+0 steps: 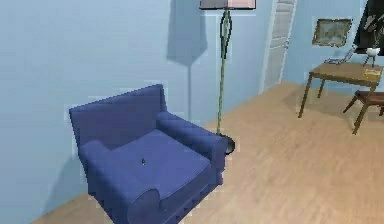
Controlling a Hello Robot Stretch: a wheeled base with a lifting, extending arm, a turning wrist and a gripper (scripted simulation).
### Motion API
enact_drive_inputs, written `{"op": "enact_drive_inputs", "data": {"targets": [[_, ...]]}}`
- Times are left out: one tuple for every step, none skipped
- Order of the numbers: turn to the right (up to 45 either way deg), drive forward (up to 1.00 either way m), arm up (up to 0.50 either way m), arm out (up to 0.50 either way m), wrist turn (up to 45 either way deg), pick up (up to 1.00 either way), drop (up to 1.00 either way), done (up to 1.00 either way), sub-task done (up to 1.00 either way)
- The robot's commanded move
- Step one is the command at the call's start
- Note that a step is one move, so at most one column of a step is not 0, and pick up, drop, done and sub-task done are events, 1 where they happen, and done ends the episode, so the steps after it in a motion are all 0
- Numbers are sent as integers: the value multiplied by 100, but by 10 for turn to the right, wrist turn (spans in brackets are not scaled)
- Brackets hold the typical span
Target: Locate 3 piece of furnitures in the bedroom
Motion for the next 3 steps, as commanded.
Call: {"op": "enact_drive_inputs", "data": {"targets": [[-120, 0, 0, 0, 0, 0, 0, 0, 0], [0, 0, 0, 0, 0, 0, 0, 0, 100], [450, 0, 0, 0, 0, 0, 0, 0, 0]]}}
